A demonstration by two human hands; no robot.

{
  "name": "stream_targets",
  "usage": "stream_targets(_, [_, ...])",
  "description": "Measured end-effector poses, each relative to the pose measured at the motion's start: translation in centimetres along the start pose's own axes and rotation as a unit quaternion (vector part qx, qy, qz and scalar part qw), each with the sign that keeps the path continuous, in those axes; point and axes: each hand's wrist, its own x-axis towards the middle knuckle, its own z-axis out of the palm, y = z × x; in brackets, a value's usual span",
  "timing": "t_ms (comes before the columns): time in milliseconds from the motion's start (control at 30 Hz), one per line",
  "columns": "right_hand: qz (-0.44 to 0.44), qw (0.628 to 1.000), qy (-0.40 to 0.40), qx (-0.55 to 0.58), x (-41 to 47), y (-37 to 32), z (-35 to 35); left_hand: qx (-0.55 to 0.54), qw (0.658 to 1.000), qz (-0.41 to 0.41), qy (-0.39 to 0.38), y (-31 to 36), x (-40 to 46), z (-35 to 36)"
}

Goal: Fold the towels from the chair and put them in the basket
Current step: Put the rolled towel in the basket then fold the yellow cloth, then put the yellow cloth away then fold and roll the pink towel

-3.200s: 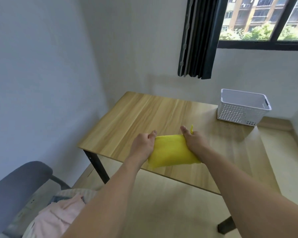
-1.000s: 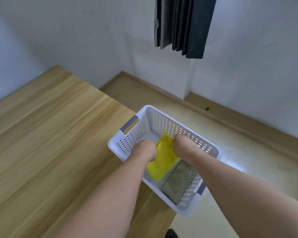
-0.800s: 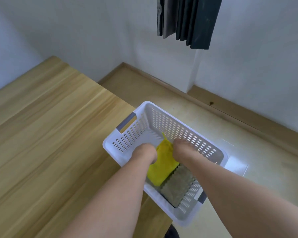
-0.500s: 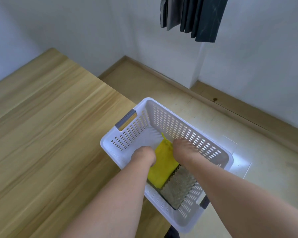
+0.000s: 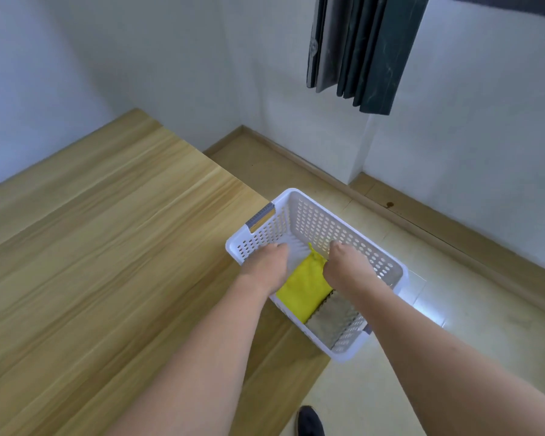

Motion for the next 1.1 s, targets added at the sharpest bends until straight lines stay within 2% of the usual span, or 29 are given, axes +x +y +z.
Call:
stream_targets(133, [-0.024,0.996,0.074,0.034,-5.3,-4.0,-0.9,-0.023,0.993,0.058,0.104,-3.7,-5.3,-1.9])
stream_targets(267, [-0.056,0.992,0.104,0.042,-10.9,-9.9,0.0,-0.015,0.98,0.088,0.178,-8.9,-11.6,-4.0])
stream_targets(533, [-0.067,0.986,0.147,0.048,-21.7,-21.7,4.3,-0.006,0.98,0.093,0.178,-20.1,-23.9,-6.4])
stream_targets(733, [-0.091,0.98,0.171,0.048,-24.8,-29.3,6.5,-0.045,0.971,0.056,0.227,-27.6,-29.8,-8.3])
stream_targets(1100, [-0.085,0.979,0.177,0.048,-32.3,-48.9,14.0,-0.044,0.971,0.069,0.224,-47.1,-38.9,-10.9])
